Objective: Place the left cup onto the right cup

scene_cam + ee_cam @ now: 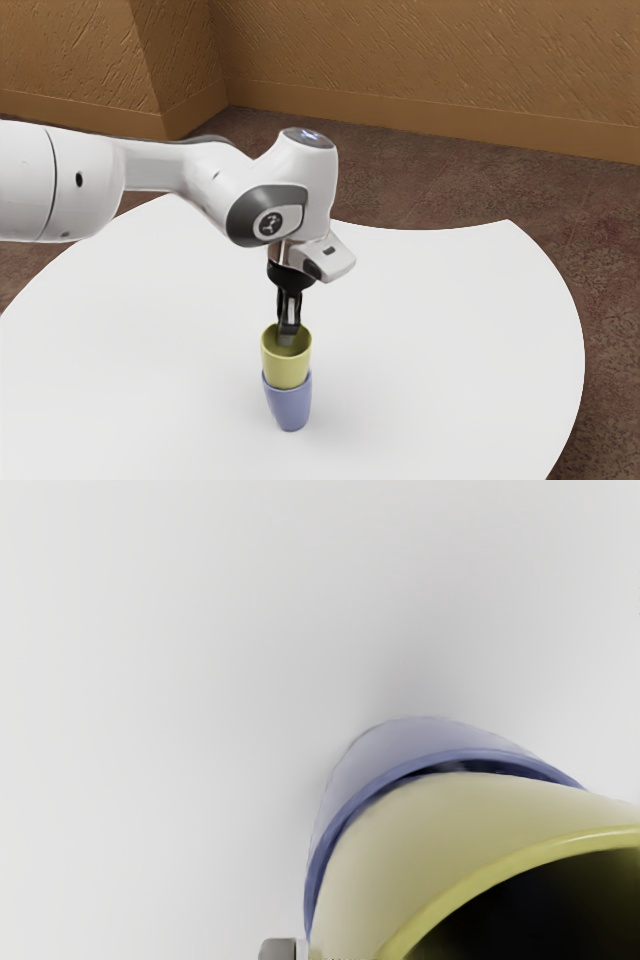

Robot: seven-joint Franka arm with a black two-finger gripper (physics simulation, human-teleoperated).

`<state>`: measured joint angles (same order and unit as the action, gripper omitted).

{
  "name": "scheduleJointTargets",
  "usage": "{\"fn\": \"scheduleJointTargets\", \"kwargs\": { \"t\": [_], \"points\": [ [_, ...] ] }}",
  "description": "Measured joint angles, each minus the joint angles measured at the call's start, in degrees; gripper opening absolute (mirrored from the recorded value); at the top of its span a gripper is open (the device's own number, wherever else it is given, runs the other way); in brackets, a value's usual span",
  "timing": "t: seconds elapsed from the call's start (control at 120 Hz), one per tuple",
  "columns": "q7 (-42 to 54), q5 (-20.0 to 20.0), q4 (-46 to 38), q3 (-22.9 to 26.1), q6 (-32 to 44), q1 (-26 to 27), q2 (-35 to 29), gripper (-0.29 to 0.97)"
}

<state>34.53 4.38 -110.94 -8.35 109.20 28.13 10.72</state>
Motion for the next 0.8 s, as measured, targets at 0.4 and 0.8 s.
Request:
{"fn": "scheduleJointTargets", "kwargs": {
  "t": [0.4,0.8],
  "points": [
    [1.15,-0.50,0.07,0.00,0.19,0.00,0.06,0.58],
    [1.75,-0.39,0.08,0.00,-0.16,0.00,-0.73,0.66]
  ]
}}
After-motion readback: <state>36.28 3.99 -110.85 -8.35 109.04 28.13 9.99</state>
